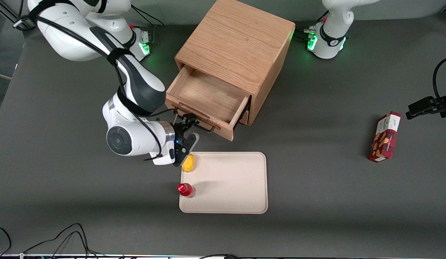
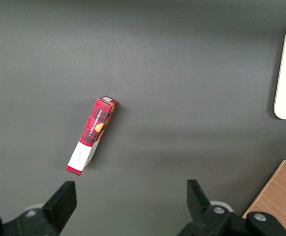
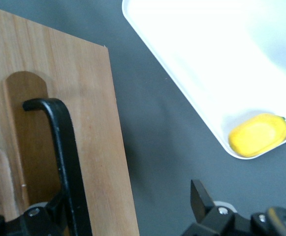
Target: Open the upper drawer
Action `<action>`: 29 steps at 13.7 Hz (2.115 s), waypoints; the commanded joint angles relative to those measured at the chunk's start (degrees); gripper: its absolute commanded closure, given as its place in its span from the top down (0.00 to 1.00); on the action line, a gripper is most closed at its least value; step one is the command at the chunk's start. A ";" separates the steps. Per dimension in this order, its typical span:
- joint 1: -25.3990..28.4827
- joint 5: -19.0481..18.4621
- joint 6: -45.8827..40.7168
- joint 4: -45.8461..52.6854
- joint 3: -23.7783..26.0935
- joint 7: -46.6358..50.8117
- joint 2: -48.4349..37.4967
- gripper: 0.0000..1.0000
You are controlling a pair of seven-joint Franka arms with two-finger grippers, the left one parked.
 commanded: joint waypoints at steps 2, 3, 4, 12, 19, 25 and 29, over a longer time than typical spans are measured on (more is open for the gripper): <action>0.65 -1.31 -2.34 6.75 -1.56 -3.79 3.85 1.00; 0.82 -1.31 -2.43 7.11 -2.53 -4.68 3.94 1.00; 0.65 -1.22 -2.43 7.63 -2.72 -4.68 4.11 1.00; 1.00 -1.40 -5.06 16.68 -5.61 -7.15 8.85 1.00; 0.48 -0.78 -10.06 21.34 -5.18 -7.15 7.82 1.00; 1.00 -7.60 -20.43 21.53 -12.11 -6.79 -10.44 1.00; 0.21 -12.65 -27.45 19.85 -17.10 -6.27 -21.78 1.00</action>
